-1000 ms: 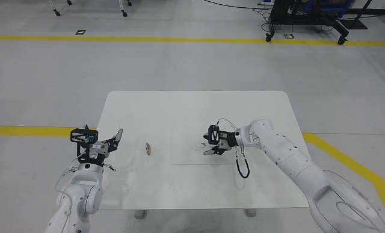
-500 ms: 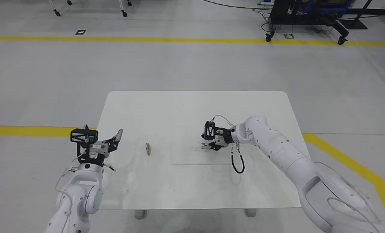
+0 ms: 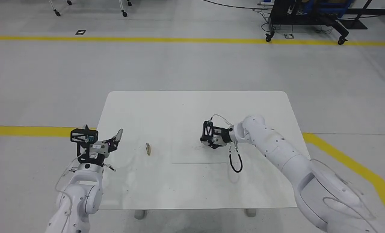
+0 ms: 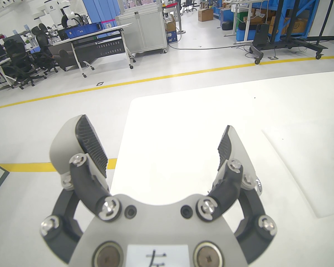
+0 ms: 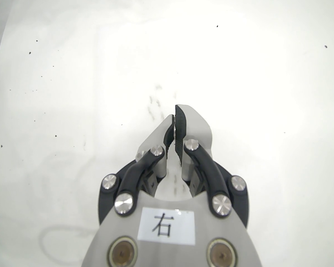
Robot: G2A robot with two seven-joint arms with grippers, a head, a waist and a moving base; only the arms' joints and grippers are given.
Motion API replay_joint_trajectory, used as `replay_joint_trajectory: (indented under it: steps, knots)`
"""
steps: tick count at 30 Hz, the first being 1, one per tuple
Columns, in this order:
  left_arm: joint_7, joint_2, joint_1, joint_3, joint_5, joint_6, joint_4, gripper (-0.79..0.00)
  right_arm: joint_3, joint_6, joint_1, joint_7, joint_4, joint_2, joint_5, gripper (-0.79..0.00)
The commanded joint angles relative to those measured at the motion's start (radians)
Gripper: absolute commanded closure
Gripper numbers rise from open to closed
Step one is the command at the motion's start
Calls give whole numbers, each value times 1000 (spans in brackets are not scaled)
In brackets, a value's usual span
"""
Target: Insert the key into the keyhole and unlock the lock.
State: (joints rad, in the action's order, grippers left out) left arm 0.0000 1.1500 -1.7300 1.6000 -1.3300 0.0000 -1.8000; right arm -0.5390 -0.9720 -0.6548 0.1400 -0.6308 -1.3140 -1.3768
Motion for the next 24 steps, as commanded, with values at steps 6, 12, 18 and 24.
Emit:
replay_joint_trajectory:
  steps: [6,12,18,24]
  knots:
    - [0,0,0,0,0,0,0,-785,-7,20,-5,93,-9,13,-59,0]
    - [0,0,0,0,0,0,0,-785,-31,63,-31,214,-51,42,-116,0]
    - [0,0,0,0,0,0,0,-785,-96,151,-92,422,-116,95,-157,0]
    - [0,0,0,0,0,0,0,-785,-206,203,-209,775,-209,182,-209,0]
